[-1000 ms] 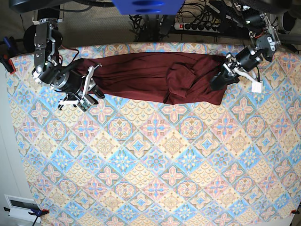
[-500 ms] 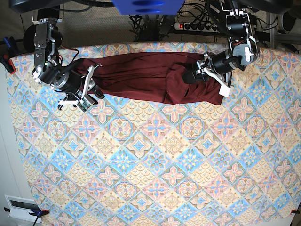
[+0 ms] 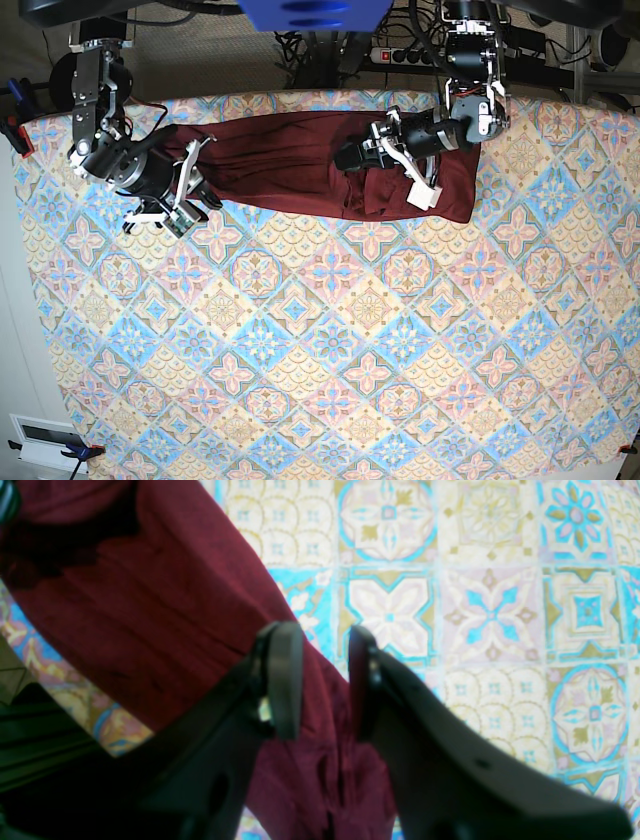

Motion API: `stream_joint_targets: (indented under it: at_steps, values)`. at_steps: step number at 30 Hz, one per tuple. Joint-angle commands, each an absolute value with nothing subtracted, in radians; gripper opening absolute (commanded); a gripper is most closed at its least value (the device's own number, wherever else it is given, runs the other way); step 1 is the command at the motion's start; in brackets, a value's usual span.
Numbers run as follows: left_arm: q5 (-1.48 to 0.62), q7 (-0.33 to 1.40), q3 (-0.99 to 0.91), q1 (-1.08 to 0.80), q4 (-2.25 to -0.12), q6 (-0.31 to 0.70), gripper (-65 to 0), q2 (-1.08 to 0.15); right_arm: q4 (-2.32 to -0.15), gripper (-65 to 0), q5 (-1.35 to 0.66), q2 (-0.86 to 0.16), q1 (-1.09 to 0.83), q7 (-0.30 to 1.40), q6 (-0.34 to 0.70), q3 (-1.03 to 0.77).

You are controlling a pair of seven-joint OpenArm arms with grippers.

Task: Layout the t-shirt on the table in an organized manner, then fold the t-shirt properly
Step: 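Fold the band end held by the left gripper toward the band middle, then regrasp the band end with the right gripper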

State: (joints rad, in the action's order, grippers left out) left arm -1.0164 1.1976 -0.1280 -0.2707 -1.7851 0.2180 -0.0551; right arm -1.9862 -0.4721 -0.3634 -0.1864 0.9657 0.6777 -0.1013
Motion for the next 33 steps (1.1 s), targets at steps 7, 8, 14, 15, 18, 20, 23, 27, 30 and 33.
stream_joint_targets:
  at_steps: [7, 8, 14, 15, 18, 20, 23, 27, 30, 33]
  values:
    - [-1.046, 1.193, -0.197, -0.3, -1.914, 0.275, -50.7, -0.099, -2.005, -49.5, -0.486, -0.374, -0.179, 0.947, 0.677, -0.134]
    - [-1.046, 1.191, -0.222, -0.305, -1.923, 0.285, -50.7, -0.108, -2.005, -49.5, -0.487, -0.374, -0.179, 0.951, 0.677, -0.136]
    - [-1.046, 1.191, -0.461, -0.306, -1.928, 0.286, -50.7, -0.142, -2.0, -49.5, -0.487, -0.374, -0.177, 1.009, 0.676, -0.196]
    - [-1.044, 1.194, -0.496, -0.306, -1.928, 0.286, -50.7, -0.142, -1.997, -49.5, -0.487, -0.374, -0.176, 1.03, 0.676, -0.222]
    - [-1.041, 1.196, -0.57, -0.303, -1.926, 0.286, -50.7, -0.142, -1.995, -49.5, -0.489, -0.374, -0.176, 1.086, 0.676, -0.321]
    - [-1.04, 1.196, -0.572, -0.302, -1.916, 0.286, -50.7, -0.142, -1.986, -49.3, -0.49, -0.372, -0.176, 1.122, 0.676, -0.383]
    - [-1.04, 1.191, -0.572, -0.297, -1.86, 0.286, -50.7, -0.142, -1.96, -48.3, -0.49, -0.372, -0.176, 1.167, 0.676, -0.424]
    - [-1.044, 1.191, -0.57, -0.28, -1.797, 0.286, -50.7, -0.14, -1.917, -40.3, -0.503, -0.372, -0.176, 1.216, 0.676, -0.421]
    - [-1.044, 1.191, -0.57, -0.277, -1.773, 0.288, -50.7, -0.14, -1.865, -33.9, -0.595, -0.372, -0.176, 1.222, 0.676, -0.421]
    - [-1.044, 1.191, -0.57, -0.277, -1.773, 0.292, -50.7, -0.14, -1.768, -29.4, -0.704, -0.372, -0.176, 1.221, 0.676, -0.421]
